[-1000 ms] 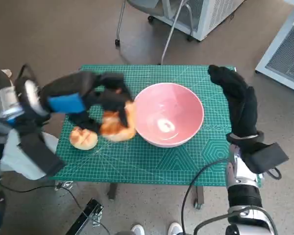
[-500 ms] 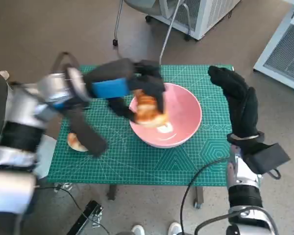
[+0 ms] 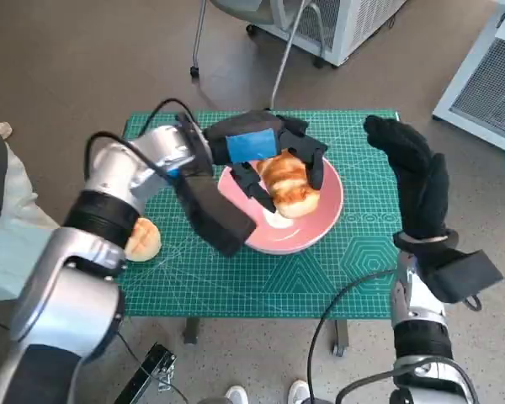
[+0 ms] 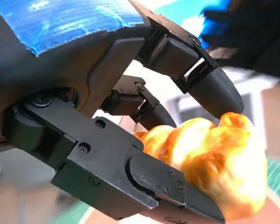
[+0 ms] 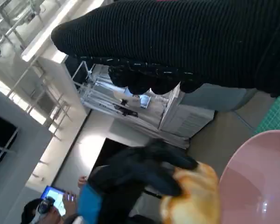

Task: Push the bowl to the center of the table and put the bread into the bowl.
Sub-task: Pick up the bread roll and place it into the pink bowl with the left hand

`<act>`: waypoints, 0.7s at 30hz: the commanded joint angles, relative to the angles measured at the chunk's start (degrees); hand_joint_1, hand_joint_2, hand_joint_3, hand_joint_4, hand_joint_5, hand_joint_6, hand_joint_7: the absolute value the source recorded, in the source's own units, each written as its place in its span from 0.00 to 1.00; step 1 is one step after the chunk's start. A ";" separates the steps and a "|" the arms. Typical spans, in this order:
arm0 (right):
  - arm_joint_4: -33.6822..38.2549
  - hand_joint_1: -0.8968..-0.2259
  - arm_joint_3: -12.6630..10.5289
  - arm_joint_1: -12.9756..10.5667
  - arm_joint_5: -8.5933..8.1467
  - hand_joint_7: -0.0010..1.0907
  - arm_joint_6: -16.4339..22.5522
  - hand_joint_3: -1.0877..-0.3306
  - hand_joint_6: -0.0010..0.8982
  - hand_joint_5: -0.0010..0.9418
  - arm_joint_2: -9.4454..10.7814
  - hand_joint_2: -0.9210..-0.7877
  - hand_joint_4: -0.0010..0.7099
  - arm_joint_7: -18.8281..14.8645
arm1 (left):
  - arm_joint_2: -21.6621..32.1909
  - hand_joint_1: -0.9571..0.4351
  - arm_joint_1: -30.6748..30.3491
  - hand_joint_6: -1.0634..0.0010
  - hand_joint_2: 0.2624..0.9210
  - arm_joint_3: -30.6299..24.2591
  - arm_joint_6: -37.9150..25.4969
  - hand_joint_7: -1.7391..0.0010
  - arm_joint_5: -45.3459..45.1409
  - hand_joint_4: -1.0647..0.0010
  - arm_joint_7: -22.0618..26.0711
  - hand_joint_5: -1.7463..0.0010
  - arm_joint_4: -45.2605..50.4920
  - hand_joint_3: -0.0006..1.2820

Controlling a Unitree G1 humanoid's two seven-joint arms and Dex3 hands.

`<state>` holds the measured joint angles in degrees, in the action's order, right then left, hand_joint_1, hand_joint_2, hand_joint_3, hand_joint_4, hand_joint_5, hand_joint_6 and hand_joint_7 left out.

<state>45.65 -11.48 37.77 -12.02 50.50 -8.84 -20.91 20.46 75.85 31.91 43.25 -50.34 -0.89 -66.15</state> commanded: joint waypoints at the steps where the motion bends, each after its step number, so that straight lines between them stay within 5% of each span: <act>1: 0.17 0.47 -0.51 -1.64 -0.93 0.67 -0.07 0.42 0.08 0.03 0.11 0.00 0.58 -0.02 | -0.79 0.63 0.10 0.64 0.93 -0.22 -5.31 0.71 2.48 0.65 7.48 0.76 -0.06 0.07; 3: 0.18 0.46 -0.54 -1.71 -0.94 0.66 0.09 0.42 0.09 0.03 0.22 0.00 0.59 0.13 | -0.79 0.61 -0.13 0.68 0.93 -0.12 -7.19 0.80 2.87 0.69 9.93 0.89 0.69 0.04; 6: 0.31 0.46 -0.68 -1.66 -0.97 0.64 0.31 0.42 0.11 0.02 0.35 0.00 0.59 0.39 | -0.63 0.60 -0.33 0.70 0.93 -0.27 -10.45 0.85 3.76 0.74 14.61 0.96 2.28 0.02; 15: 0.81 0.46 -0.83 -0.95 -1.32 0.63 -0.28 0.43 0.12 0.02 1.09 0.00 0.59 0.81 | 0.38 0.60 -2.43 0.80 0.90 -2.66 -21.05 0.92 7.57 0.92 24.54 1.00 8.78 0.00; 21: 0.58 0.45 -0.46 -0.71 -1.44 0.63 -0.90 0.45 0.11 0.02 1.52 0.00 0.59 0.45 | 2.58 0.59 -4.07 0.78 0.88 -3.75 -22.96 0.93 8.91 0.90 26.36 0.99 13.37 0.00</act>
<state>45.68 -12.15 37.46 -13.29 50.55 -7.83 -20.56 21.44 73.09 28.82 20.88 -42.59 24.42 -54.90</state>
